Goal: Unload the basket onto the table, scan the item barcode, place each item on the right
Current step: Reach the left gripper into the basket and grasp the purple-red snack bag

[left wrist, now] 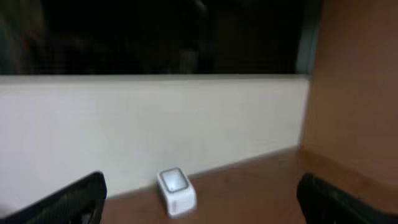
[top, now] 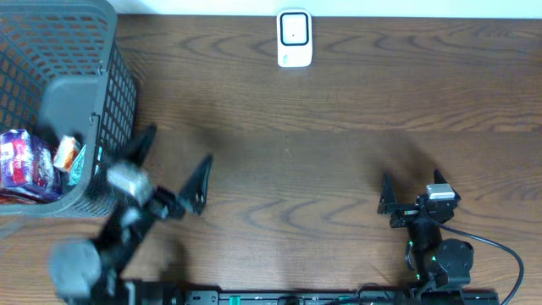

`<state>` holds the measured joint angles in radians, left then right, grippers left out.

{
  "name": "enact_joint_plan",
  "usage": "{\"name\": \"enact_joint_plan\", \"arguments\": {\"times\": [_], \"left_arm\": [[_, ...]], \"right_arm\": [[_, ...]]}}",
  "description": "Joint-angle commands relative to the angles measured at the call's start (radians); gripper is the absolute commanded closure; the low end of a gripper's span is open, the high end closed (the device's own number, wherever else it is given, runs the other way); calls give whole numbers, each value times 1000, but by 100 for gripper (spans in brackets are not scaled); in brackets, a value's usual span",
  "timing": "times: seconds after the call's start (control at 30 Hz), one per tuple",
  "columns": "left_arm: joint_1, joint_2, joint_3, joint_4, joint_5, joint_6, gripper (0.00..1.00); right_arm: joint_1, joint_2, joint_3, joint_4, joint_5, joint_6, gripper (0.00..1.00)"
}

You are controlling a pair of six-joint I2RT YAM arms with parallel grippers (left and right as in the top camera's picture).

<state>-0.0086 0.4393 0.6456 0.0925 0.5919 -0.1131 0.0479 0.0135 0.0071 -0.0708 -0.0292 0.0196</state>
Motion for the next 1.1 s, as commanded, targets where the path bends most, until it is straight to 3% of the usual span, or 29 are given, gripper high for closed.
{"name": "enact_joint_plan", "arguments": {"times": [0.0,0.17,0.27,0.3,0.33,0.43,0.5,0.63,0.77,0.93,1.07], "left_arm": [[5,225,250,-117,188,49,2],[24,411,376,-74,164,19,2],[105,558,573,-137,139,-43,2],[135,609,648,-184,133,-43,2],[223,741,850,-369,69,-43,2],[377,990,1205,-737,17,-38,2],[434,1071,1287,-804,15,-37,2],[557,1159,1300,-851,-19,-49,2],[637,1232,1300,-983,-220,-40,2],[631,1307,1274,-1127,-613,56,2],[625,1344,1206,-1129,-721,58,2]], "right_arm": [[-7,-5,-2,-4,4,17,1],[-7,-5,-2,-4,4,17,1],[-7,-5,-2,-4,4,17,1],[-7,-5,-2,-4,4,17,1],[-7,-5,-2,-4,4,17,1],[-7,-5,-2,-4,4,17,1],[-7,-5,-2,-4,4,17,1],[-7,-5,-2,-4,4,17,1],[-7,-5,-2,-4,4,17,1],[-7,-5,-2,-4,4,17,1],[-7,-5,-2,-4,4,17,1]]}}
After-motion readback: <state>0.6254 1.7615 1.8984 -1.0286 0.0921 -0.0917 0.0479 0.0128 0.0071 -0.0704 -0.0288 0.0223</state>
